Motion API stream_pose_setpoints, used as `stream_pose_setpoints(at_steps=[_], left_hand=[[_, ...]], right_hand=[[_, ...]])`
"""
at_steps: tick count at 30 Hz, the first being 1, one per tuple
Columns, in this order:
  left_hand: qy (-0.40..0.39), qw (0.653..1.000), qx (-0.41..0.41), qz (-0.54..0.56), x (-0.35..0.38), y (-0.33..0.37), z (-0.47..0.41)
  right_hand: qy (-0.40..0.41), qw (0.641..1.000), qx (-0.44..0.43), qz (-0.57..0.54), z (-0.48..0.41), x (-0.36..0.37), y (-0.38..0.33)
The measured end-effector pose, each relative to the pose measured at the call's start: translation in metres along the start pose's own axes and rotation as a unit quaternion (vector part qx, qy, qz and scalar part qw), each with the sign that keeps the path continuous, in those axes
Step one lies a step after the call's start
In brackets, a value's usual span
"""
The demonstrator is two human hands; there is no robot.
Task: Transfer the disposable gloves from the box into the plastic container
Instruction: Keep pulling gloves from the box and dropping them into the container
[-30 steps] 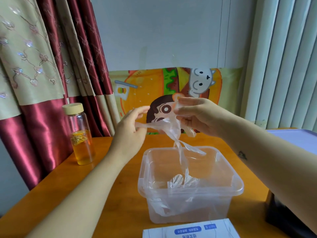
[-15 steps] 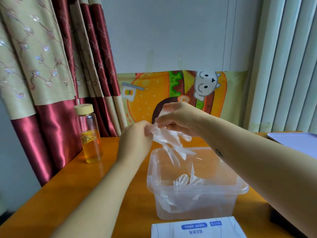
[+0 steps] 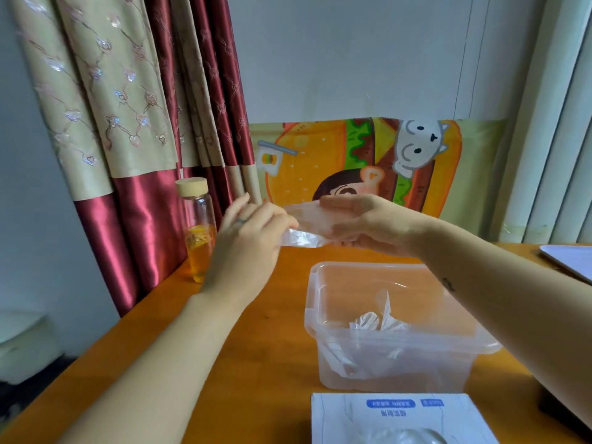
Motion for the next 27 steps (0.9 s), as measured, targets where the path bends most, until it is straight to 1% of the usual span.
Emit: stream_pose_setpoints(at_steps=[1, 2, 3, 4, 6, 8, 10, 12, 13, 14, 15, 16, 17, 18, 19, 20, 21, 23, 25, 26, 27], left_hand=[[-0.062, 0.997, 0.024, 0.028, 0.01, 0.009, 0.006], [-0.148, 0.986, 0.034, 0.071, 0.018, 0.018, 0.01], [-0.238, 0.963, 0.031, 0.123, 0.025, 0.029, 0.015], [-0.322, 0.93, 0.02, 0.173, 0.031, 0.039, 0.018], [-0.464, 0.858, 0.008, 0.221, 0.036, 0.056, 0.02], [-0.547, 0.793, -0.004, 0.268, 0.041, 0.066, 0.015], [-0.593, 0.743, -0.015, 0.31, 0.045, 0.074, 0.006], [-0.644, 0.685, -0.019, 0.339, 0.052, 0.085, 0.0], [-0.661, 0.669, -0.022, 0.338, 0.058, 0.091, -0.001], [-0.669, 0.674, -0.026, 0.312, 0.064, 0.096, -0.003], [-0.67, 0.689, -0.03, 0.273, 0.07, 0.102, -0.005], [-0.676, 0.704, -0.009, 0.218, 0.076, 0.11, -0.004], [-0.683, 0.712, 0.034, 0.158, 0.083, 0.118, -0.002], [-0.69, 0.712, 0.083, 0.104, 0.09, 0.125, 0.002], [-0.691, 0.709, 0.124, 0.066, 0.094, 0.132, 0.006], [-0.704, 0.693, 0.146, 0.043, 0.099, 0.138, 0.011], [-0.722, 0.675, 0.148, 0.035, 0.104, 0.142, 0.016], [-0.743, 0.652, 0.152, 0.023, 0.114, 0.147, 0.021], [-0.753, 0.645, 0.13, 0.006, 0.129, 0.148, 0.026], [-0.754, 0.645, 0.123, -0.005, 0.133, 0.148, 0.027], [-0.753, 0.646, 0.122, -0.01, 0.134, 0.149, 0.028]], right_hand=[[0.006, 0.999, 0.023, 0.046, 0.007, -0.011, 0.011], [0.011, 0.994, 0.047, 0.1, 0.013, -0.022, 0.021], [0.018, 0.985, 0.072, 0.158, 0.02, -0.033, 0.029], [0.022, 0.972, 0.093, 0.217, 0.026, -0.043, 0.036], [0.021, 0.935, 0.131, 0.328, 0.036, -0.061, 0.046], [0.011, 0.885, 0.161, 0.436, 0.042, -0.073, 0.052], [-0.009, 0.84, 0.178, 0.513, 0.045, -0.077, 0.059], [-0.03, 0.799, 0.184, 0.572, 0.047, -0.077, 0.065], [-0.039, 0.778, 0.187, 0.598, 0.047, -0.076, 0.068], [-0.048, 0.759, 0.191, 0.62, 0.047, -0.076, 0.072], [-0.058, 0.741, 0.2, 0.638, 0.047, -0.075, 0.077], [-0.069, 0.725, 0.21, 0.652, 0.046, -0.076, 0.083], [-0.079, 0.712, 0.221, 0.662, 0.045, -0.078, 0.089], [-0.084, 0.706, 0.228, 0.665, 0.043, -0.082, 0.095], [-0.085, 0.702, 0.233, 0.667, 0.041, -0.084, 0.101], [-0.082, 0.699, 0.232, 0.671, 0.04, -0.088, 0.107], [-0.08, 0.693, 0.23, 0.678, 0.038, -0.091, 0.11], [-0.081, 0.679, 0.234, 0.691, 0.038, -0.093, 0.112], [-0.087, 0.655, 0.246, 0.709, 0.041, -0.091, 0.106], [-0.084, 0.64, 0.238, 0.726, 0.043, -0.087, 0.097], [-0.068, 0.628, 0.213, 0.745, 0.045, -0.082, 0.086]])
Point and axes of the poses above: each hand's wrist, its own z-axis away from the middle knuckle, its own x-axis out of the palm, y = z × x, the point moved 4 cm from there along -z, towards the middle knuckle, and after that the axes turned 12 degrees about -z, right-handed, at the moved point
